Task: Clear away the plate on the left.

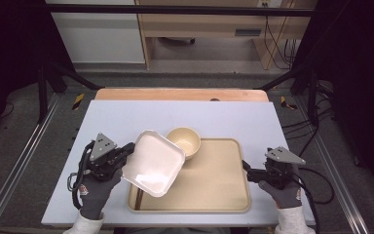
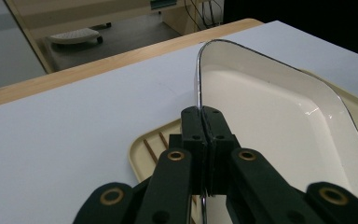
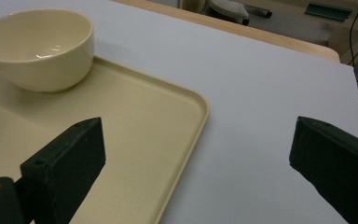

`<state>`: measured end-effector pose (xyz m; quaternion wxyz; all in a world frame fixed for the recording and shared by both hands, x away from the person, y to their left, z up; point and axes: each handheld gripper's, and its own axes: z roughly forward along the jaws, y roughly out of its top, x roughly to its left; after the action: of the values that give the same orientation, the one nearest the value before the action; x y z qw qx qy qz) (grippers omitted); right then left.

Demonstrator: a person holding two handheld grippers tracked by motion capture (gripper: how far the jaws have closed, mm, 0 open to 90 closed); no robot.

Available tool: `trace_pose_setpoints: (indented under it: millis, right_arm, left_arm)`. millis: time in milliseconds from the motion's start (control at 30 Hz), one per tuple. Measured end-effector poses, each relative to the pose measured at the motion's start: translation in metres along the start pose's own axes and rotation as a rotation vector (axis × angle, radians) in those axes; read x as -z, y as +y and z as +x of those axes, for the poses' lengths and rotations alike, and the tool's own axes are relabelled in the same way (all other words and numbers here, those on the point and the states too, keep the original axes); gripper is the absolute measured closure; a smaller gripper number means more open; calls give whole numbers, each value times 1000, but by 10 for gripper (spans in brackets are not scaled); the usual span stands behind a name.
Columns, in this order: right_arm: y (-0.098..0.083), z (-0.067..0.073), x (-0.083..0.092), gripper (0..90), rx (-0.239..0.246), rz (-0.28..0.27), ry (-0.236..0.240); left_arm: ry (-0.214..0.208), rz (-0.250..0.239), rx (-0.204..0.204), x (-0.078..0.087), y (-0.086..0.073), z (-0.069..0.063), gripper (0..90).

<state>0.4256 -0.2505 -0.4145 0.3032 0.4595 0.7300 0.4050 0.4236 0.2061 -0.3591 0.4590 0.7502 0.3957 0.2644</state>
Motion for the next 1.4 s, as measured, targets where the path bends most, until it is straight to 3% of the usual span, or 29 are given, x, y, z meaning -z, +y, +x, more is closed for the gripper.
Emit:
trace_pose_setpoints:
  millis: [267, 733, 1400]
  right_arm:
    - [1, -1, 2, 36, -4, -9, -2]
    - [2, -3, 6, 36, -12, -24, -2]
    - [4, -4, 11, 35, -25, -44, -1]
  left_arm:
    - [-36, -3, -16, -9, 8, -14, 890]
    - [-104, 1, -26, -43, 18, -44, 890]
    - [-182, 62, -55, -89, 16, -90, 890]
